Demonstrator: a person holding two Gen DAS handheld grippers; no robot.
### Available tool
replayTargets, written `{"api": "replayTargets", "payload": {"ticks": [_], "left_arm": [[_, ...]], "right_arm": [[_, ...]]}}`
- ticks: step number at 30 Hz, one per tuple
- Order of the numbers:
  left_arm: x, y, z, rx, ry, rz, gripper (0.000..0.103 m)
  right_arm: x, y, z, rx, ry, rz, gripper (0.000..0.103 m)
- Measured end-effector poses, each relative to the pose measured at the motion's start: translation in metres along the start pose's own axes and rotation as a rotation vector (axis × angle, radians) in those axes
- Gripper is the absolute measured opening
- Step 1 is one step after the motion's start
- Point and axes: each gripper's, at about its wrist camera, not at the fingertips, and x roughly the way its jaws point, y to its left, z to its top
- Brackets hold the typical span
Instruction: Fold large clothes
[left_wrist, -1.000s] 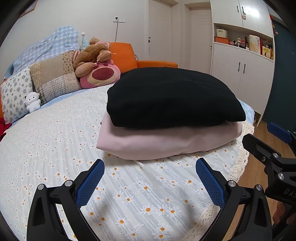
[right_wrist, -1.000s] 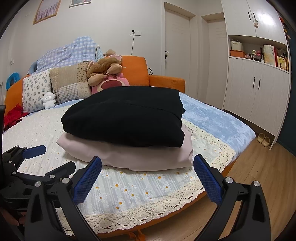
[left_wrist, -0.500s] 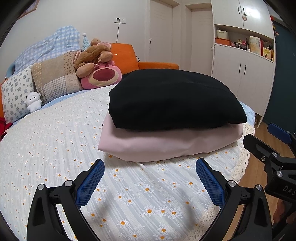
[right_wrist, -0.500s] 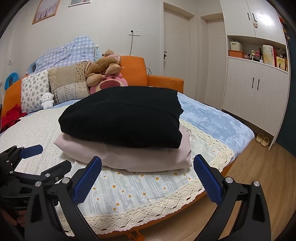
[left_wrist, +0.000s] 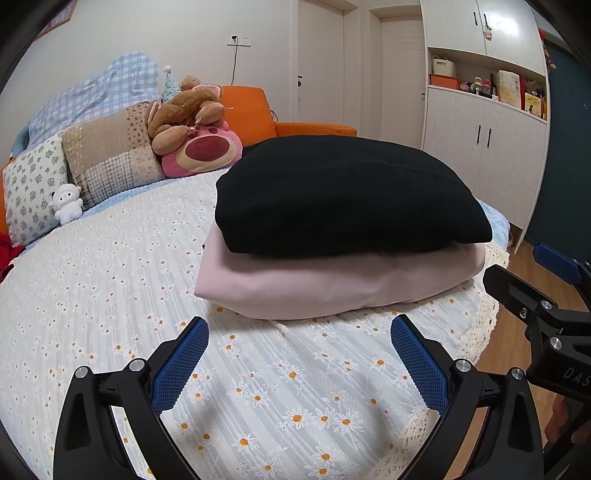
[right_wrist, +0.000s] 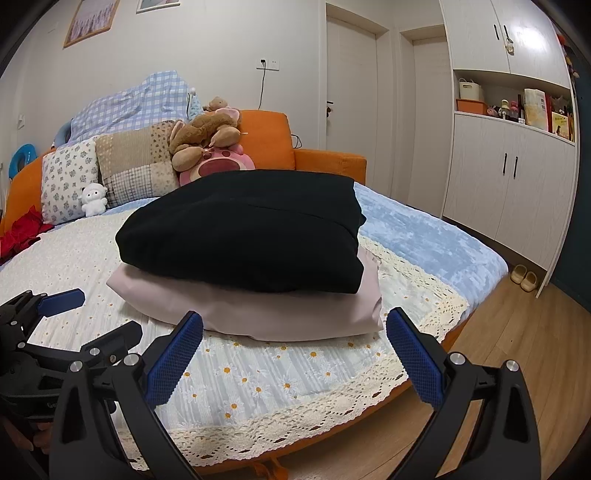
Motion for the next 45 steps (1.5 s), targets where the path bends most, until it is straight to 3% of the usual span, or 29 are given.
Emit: {"api": "replayTargets", "payload": {"ticks": [45], "left_arm": [[-0.0048, 0.0096, 0.002, -0.02, -0.026, 0.007, 0.1]], "right_arm": [[-0.0002, 0.0027, -0.0027, 0.014, 0.0, 0.001, 0.098]]}}
